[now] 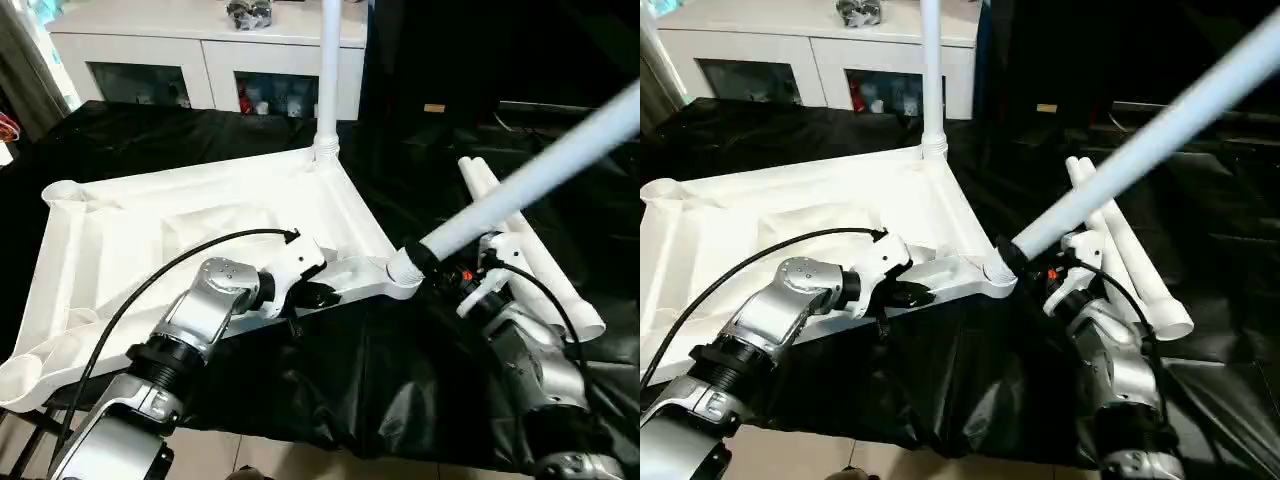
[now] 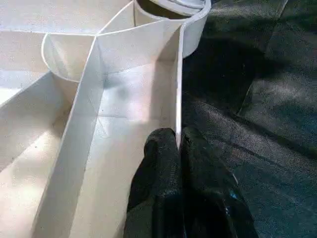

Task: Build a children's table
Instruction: Insert table leg to table base

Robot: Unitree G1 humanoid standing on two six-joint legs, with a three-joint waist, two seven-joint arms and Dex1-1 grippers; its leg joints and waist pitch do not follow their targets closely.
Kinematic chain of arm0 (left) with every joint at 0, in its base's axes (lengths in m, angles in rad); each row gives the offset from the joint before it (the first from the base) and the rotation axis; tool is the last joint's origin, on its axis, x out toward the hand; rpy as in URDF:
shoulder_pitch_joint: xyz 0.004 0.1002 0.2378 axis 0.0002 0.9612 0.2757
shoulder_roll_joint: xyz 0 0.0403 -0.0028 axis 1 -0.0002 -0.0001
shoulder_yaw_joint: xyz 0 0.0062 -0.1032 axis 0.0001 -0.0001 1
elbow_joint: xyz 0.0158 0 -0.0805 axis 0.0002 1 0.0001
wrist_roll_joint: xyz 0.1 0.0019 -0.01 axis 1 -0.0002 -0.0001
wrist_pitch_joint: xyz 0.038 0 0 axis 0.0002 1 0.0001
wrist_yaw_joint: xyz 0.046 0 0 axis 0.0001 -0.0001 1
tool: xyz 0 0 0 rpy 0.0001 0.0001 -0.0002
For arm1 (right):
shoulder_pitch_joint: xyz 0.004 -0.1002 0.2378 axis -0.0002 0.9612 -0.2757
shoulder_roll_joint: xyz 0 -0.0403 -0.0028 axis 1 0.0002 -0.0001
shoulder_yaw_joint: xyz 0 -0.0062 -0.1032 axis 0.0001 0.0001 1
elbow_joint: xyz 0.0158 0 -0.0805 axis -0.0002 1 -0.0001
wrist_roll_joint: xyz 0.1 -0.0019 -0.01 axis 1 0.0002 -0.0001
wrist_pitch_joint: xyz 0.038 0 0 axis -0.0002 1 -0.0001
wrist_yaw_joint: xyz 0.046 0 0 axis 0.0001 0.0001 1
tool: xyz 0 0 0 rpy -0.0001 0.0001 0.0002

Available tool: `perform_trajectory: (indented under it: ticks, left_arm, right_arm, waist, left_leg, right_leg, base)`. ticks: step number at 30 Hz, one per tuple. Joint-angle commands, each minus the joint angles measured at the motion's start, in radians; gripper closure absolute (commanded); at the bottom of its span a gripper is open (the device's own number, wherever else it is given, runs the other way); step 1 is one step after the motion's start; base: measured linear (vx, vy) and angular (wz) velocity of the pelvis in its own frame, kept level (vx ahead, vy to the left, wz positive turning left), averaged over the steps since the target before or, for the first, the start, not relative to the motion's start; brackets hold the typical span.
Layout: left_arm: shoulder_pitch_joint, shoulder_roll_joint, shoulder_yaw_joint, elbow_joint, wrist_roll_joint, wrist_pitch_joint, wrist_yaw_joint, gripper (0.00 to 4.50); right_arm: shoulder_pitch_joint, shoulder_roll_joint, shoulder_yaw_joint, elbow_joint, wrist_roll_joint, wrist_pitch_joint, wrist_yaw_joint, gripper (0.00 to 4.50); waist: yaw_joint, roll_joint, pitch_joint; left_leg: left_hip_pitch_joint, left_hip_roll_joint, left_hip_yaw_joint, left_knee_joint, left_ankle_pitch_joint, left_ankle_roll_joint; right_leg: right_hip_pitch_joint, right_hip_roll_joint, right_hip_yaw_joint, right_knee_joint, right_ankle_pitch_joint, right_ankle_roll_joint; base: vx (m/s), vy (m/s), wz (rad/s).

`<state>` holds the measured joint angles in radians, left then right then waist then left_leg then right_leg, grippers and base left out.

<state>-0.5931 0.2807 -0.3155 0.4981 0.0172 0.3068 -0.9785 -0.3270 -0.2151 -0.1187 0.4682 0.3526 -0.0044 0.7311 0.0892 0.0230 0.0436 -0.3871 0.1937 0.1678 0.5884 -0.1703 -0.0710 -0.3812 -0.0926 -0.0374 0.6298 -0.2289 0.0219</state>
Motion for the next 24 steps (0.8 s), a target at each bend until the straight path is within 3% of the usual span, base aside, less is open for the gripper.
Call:
perform_trajectory:
  ticks: [1, 6, 9, 10, 18, 24]
  left_arm:
    - [-0.002, 0.015, 0.009, -0.022, 0.007, -0.026, 0.014, 4.5]
    - [0.004, 0.029, -0.005, -0.037, 0.013, -0.039, -0.009, 4.5]
    - [0.005, 0.038, -0.012, -0.043, 0.019, -0.045, -0.016, 4.5]
    - [0.006, 0.05, -0.019, -0.049, 0.024, -0.054, -0.026, 4.5]
    - [0.01, 0.079, -0.031, -0.067, 0.019, -0.061, -0.066, 4.5]
    - [0.007, 0.103, -0.033, -0.084, 0.01, -0.062, -0.1, 4.5]
  right_arm:
    - [0.011, -0.018, 0.039, 0.009, -0.055, 0.037, 0.001, 2.61]
    - [-0.035, -0.042, 0.105, 0.027, -0.107, 0.079, 0.03, 2.62]
    - [-0.063, -0.049, 0.13, 0.045, -0.126, 0.098, 0.045, 2.62]
    - [-0.097, -0.059, 0.164, 0.072, -0.153, 0.112, 0.062, 2.62]
    - [-0.185, -0.08, 0.23, 0.178, -0.219, 0.143, 0.109, 2.62]
    - [-0.229, -0.096, 0.269, 0.255, -0.249, 0.137, 0.18, 2.62]
  waist:
    - [-0.001, 0.001, -0.057]
    - [-0.003, -0.001, -0.056]
    - [-0.005, -0.008, -0.057]
    - [-0.006, -0.008, -0.057]
    - [-0.024, -0.01, -0.054]
    - [-0.024, -0.01, -0.057]
  left_leg:
    - [0.017, 0.026, -0.002, -0.076, -0.225, 0.031]
    - [0.015, 0.026, -0.003, -0.076, -0.211, 0.033]
    - [0.014, 0.026, -0.001, -0.074, -0.204, 0.039]
    - [0.012, 0.025, -0.002, -0.075, -0.198, 0.04]
    - [0.014, 0.027, -0.001, -0.077, -0.229, 0.031]
    - [0.014, 0.027, 0.001, -0.072, -0.197, 0.045]
  right_leg:
    - [0.038, -0.04, 0.027, -0.083, -0.058, -0.247]
    - [0.038, -0.039, 0.026, -0.081, -0.049, -0.25]
    - [0.038, -0.041, 0.027, -0.08, -0.042, -0.253]
    - [0.04, -0.04, 0.025, -0.08, -0.048, -0.252]
    - [0.035, -0.042, 0.026, -0.083, -0.106, -0.258]
    - [0.038, -0.04, 0.024, -0.074, -0.026, -0.284]
  base:
    - [0.0, 0.0, 0.0]
    - [0.0, 0.0, 0.0]
    - [0.0, 0.0, 0.0]
    - [0.0, 0.0, 0.0]
    - [0.0, 0.0, 0.0]
    - [0.0, 0.0, 0.0]
